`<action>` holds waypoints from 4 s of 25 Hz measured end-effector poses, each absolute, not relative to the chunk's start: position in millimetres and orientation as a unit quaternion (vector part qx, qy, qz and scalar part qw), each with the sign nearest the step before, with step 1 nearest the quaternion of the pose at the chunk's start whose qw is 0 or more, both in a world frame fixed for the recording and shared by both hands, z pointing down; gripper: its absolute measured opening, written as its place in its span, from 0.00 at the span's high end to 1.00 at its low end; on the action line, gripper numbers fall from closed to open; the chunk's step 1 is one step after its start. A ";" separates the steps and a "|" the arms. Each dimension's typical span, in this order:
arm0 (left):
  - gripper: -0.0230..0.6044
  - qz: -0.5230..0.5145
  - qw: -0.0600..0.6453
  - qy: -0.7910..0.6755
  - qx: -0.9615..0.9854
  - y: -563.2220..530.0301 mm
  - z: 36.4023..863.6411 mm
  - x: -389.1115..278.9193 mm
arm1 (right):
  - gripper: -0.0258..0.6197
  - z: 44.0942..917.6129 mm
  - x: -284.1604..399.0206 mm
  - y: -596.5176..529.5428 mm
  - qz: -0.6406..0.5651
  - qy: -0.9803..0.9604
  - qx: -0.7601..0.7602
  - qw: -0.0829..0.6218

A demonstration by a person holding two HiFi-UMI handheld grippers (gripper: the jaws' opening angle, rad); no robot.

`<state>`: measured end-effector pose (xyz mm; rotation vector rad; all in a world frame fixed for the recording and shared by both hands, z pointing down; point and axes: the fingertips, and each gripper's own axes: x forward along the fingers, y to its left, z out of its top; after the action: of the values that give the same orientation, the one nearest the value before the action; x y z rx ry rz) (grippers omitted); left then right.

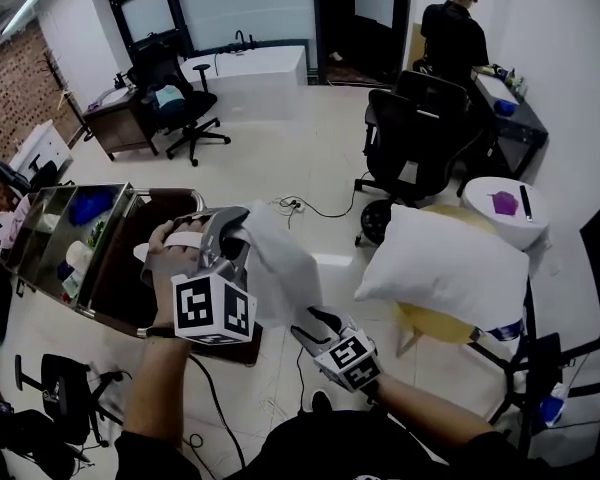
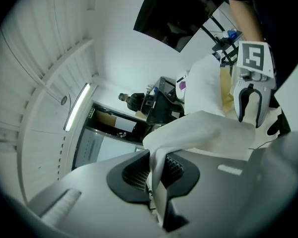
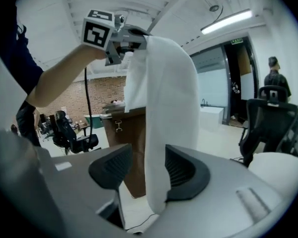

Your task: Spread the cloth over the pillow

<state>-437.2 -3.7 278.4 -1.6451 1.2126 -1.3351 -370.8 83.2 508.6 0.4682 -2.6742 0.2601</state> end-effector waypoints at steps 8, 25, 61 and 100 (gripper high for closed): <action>0.96 -0.476 0.371 0.441 -0.665 -5.7 258.5 -368.1 | 0.88 507.0 -307.3 18.8 0.080 -0.936 0.286 0.189; 0.96 -0.421 0.425 0.431 -0.676 -41.4 188.0 -258.2 | 0.95 327.6 -78.3 -58.3 -0.026 -0.893 0.444 0.065; 0.96 -0.371 0.492 0.317 -0.721 -332.3 211.1 -39.9 | 0.94 212.5 200.8 -273.8 -0.152 -0.769 0.610 0.114; 0.87 -0.551 0.236 -0.010 -0.801 -169.2 640.0 -43.5 | 0.94 584.8 203.1 -172.4 0.154 -0.823 0.425 0.344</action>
<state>-43.5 -169.2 640.0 -2.1957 -0.0263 -1.5103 203.1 -172.4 584.8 1.1037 -2.1379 0.3999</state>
